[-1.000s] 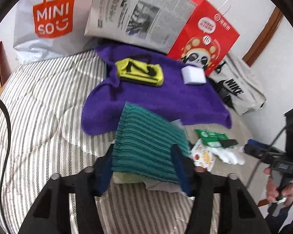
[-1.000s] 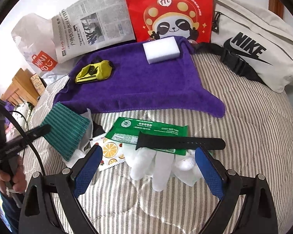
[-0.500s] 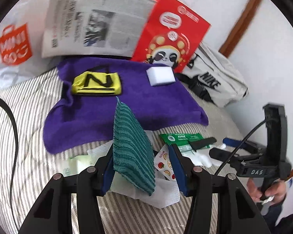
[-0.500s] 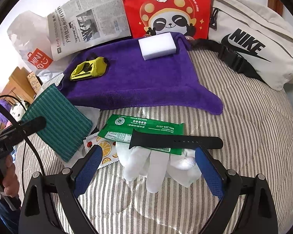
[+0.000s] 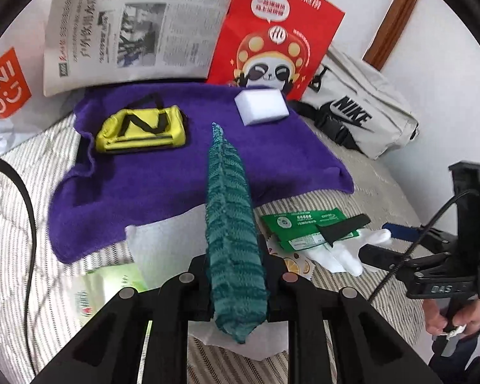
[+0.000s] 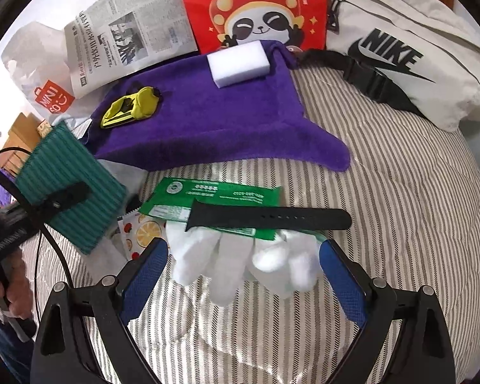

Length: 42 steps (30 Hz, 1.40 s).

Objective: Organize soft objects
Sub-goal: 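Lift the green cloth with the left gripper while the right gripper grasps the white mesh cloth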

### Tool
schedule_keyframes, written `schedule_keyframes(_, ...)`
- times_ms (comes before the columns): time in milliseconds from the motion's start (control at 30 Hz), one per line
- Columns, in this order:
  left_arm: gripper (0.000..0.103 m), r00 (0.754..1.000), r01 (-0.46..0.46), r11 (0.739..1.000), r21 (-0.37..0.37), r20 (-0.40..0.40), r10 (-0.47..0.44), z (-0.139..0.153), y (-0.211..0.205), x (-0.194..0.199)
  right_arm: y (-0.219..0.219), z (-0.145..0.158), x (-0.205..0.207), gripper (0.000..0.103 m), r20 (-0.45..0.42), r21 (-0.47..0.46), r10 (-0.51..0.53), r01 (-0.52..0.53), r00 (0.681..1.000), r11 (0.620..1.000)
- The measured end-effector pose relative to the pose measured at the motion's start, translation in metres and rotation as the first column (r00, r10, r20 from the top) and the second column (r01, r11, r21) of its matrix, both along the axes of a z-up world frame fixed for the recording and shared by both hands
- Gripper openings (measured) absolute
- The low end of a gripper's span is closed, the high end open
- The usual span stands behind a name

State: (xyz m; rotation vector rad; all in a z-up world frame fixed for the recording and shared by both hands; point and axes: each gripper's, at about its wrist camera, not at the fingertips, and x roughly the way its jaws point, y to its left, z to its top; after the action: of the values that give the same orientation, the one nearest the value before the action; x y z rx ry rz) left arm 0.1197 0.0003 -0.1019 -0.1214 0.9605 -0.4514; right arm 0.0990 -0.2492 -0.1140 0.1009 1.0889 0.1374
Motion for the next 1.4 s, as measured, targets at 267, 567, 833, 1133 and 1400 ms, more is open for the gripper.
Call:
schedule_keyframes(267, 0.019, 0.996, -0.056, 0.995, -0.087, 0.058, 0.062, 0.041, 0.039, -0.007, 0.007, 0.001, 0.001, 0.095, 0.007, 0.005, 0.026, -0.026, 1.0, 1.0)
schedule_keyframes(567, 0.019, 0.992, -0.119, 0.987, -0.11, 0.028, 0.123, 0.032, 0.054, 0.003, 0.04, 0.012, -0.008, 0.095, 0.037, 0.075, 0.148, -0.15, 0.988, 0.986)
schedule_keyframes(833, 0.019, 0.993, -0.115, 0.987, -0.111, -0.007, 0.115, 0.02, 0.051, 0.014, 0.125, 0.004, -0.022, 0.095, 0.081, 0.09, 0.417, -0.423, 0.905, 0.901)
schedule_keyframes(1133, 0.019, 0.994, -0.11, 0.986, -0.127, -0.005, 0.11, 0.025, 0.057, 0.014, 0.181, -0.019, -0.01, 0.06, 0.125, -0.011, 0.515, -0.518, 0.848, 0.855)
schedule_keyframes(1400, 0.019, 0.992, -0.127, 0.977, -0.171, -0.005, 0.128, 0.027, 0.077, 0.01, 0.167, -0.025, -0.005, 0.009, 0.12, 0.043, 0.515, -0.523, 0.849, 0.851)
